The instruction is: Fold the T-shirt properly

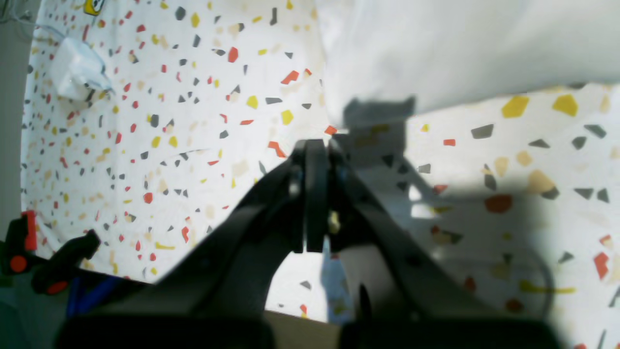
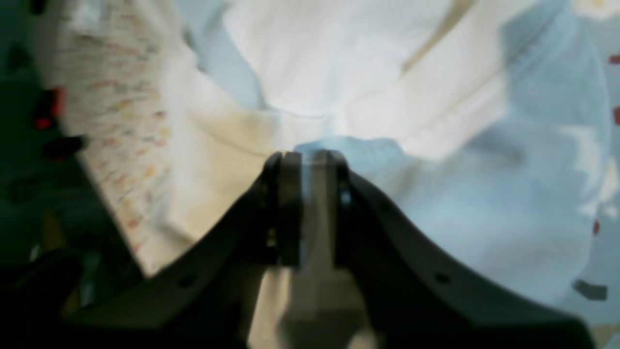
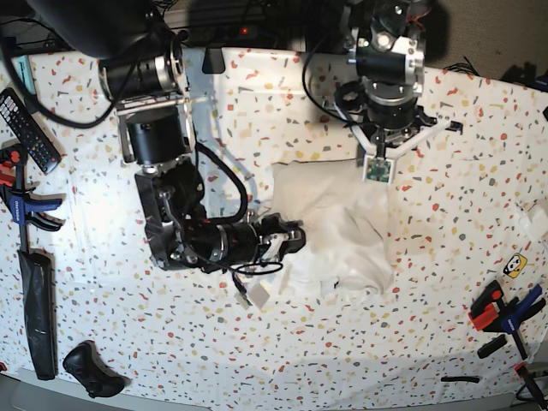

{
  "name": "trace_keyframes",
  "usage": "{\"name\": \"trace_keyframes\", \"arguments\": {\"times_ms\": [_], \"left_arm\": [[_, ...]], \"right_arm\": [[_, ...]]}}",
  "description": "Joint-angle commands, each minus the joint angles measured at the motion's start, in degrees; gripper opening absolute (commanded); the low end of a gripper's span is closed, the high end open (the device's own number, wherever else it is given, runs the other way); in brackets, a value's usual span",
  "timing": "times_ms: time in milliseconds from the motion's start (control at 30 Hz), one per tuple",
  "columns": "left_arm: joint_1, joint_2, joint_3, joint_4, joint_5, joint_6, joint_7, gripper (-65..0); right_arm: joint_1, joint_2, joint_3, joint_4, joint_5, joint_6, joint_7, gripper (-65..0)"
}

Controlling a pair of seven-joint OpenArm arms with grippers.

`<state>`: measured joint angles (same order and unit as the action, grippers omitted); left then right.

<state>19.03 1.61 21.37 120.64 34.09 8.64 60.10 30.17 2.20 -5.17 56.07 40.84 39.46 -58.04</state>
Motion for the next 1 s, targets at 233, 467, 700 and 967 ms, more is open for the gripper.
{"name": "trace_keyframes", "arguments": {"times_ms": [233, 467, 700, 967], "left_arm": [[4.31, 0.04, 0.02, 9.70, 1.03, 0.20, -2.71, -65.0], [7.06, -4.17, 0.02, 9.73, 0.90, 0.39, -4.07, -65.0], [8.11, -6.54, 0.00, 9.73, 0.83, 1.49, -4.42, -65.0], [8.76, -6.62, 0.00, 9.68, 0.87, 1.44, -4.61, -65.0]], "right_arm": [[1.18, 1.40, 13.00, 20.55, 4.04, 0.54, -7.10, -55.8], [-6.54, 9.42, 14.05, 22.58, 4.92, 0.54, -7.08, -55.8], [-18.38, 13.07, 20.44, 36.48, 8.90, 0.54, -7.08, -55.8], [-32.06, 13.05, 31.28, 46.05, 8.79, 0.54, -7.08, -55.8]]}}
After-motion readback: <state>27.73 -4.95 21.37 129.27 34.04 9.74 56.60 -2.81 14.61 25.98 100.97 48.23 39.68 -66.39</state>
